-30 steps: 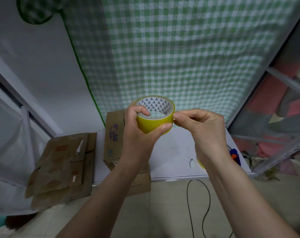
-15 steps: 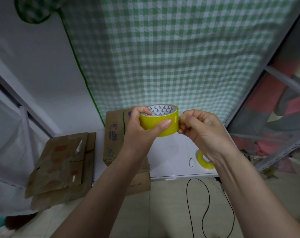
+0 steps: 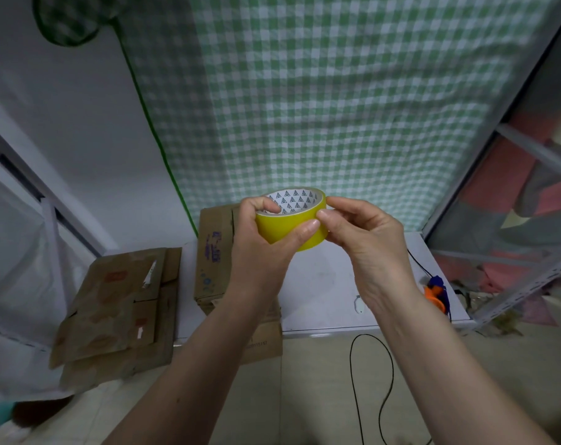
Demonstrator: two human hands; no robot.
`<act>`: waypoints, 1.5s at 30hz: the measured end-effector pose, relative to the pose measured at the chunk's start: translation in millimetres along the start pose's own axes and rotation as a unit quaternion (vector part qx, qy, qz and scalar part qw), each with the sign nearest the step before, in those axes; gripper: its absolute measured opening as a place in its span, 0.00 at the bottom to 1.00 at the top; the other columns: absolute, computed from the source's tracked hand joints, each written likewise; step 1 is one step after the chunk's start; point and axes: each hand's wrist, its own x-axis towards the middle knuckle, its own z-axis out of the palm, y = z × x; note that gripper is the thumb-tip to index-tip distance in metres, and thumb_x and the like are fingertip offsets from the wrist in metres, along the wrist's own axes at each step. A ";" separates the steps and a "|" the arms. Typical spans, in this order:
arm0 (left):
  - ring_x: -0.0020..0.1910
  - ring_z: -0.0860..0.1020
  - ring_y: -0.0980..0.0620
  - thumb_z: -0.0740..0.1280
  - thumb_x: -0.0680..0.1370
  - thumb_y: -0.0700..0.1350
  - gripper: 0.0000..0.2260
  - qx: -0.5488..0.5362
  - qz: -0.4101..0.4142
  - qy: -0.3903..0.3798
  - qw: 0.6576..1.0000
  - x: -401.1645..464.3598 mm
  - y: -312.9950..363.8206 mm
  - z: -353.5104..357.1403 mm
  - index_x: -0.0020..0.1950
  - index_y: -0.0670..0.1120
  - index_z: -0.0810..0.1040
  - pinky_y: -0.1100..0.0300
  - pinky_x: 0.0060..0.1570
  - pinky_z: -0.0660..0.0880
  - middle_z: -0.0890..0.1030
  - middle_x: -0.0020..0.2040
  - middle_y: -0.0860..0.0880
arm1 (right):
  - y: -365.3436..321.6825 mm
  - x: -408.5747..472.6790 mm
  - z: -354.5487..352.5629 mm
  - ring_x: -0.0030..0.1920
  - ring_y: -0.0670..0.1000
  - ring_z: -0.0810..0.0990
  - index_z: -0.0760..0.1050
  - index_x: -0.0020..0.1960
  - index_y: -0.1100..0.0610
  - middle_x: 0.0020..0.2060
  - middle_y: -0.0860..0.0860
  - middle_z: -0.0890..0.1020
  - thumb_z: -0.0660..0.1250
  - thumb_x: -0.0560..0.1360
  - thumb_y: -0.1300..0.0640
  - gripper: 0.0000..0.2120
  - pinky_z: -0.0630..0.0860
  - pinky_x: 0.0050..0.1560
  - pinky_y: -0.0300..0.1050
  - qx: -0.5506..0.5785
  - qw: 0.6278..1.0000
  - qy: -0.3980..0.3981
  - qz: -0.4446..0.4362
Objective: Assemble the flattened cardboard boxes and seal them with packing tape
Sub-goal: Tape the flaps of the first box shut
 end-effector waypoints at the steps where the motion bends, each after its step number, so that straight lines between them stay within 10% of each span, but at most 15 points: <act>1: 0.47 0.78 0.55 0.76 0.70 0.43 0.17 -0.004 0.001 0.002 1.000 -0.6 0.3 0.1 0.50 0.51 0.69 0.68 0.36 0.75 0.77 0.53 0.52 | -0.1 0.3 0.6 0.45 0.53 0.82 0.81 0.48 0.60 0.44 0.59 0.83 0.75 0.59 0.58 0.19 0.81 0.49 0.45 0.007 1.000 0.002 0.000; 9: 0.48 0.78 0.57 0.77 0.69 0.43 0.18 0.002 0.021 0.022 1.000 -2.7 -2.5 -2.3 0.49 0.52 0.69 0.67 0.38 0.77 0.76 0.54 0.54 | 3.0 -2.0 5.6 0.45 0.53 0.84 0.82 0.41 0.60 0.40 0.54 0.86 0.72 0.69 0.66 0.02 0.81 0.50 0.48 0.023 1.000 0.017 0.001; 22: 0.66 0.70 0.43 0.79 0.64 0.48 0.22 0.097 0.124 0.101 0.982 -1.9 -8.3 6.7 0.47 0.58 0.68 0.44 0.59 0.74 0.70 0.61 0.45 | 11.3 -4.2 22.2 0.43 0.48 0.80 0.77 0.45 0.57 0.41 0.51 0.82 0.61 0.79 0.62 0.07 0.78 0.48 0.43 -0.093 0.991 0.064 -0.077; 30: 0.60 0.75 0.47 0.77 0.60 0.55 0.22 0.073 0.089 0.094 0.989 3.1 -10.6 8.3 0.46 0.60 0.68 0.45 0.54 0.77 0.73 0.59 0.48 | 8.6 7.0 17.3 0.48 0.55 0.83 0.82 0.42 0.62 0.43 0.57 0.85 0.72 0.65 0.62 0.06 0.78 0.49 0.44 0.149 0.988 0.038 0.017; 38: 0.61 0.74 0.47 0.78 0.62 0.50 0.22 0.077 0.097 0.094 0.988 5.0 -12.8 12.2 0.46 0.58 0.68 0.48 0.56 0.76 0.72 0.59 0.48 | 17.9 10.8 23.0 0.40 0.52 0.78 0.77 0.44 0.65 0.36 0.55 0.80 0.65 0.77 0.63 0.06 0.78 0.49 0.47 0.029 0.994 0.100 -0.012; 45: 0.45 0.77 0.58 0.78 0.67 0.43 0.19 0.001 0.009 0.049 0.999 15.4 -8.9 8.6 0.50 0.51 0.71 0.67 0.36 0.75 0.77 0.52 0.52 | 12.7 17.8 12.9 0.29 0.46 0.73 0.75 0.39 0.64 0.28 0.51 0.77 0.64 0.77 0.66 0.08 0.73 0.35 0.37 0.063 0.995 0.081 0.005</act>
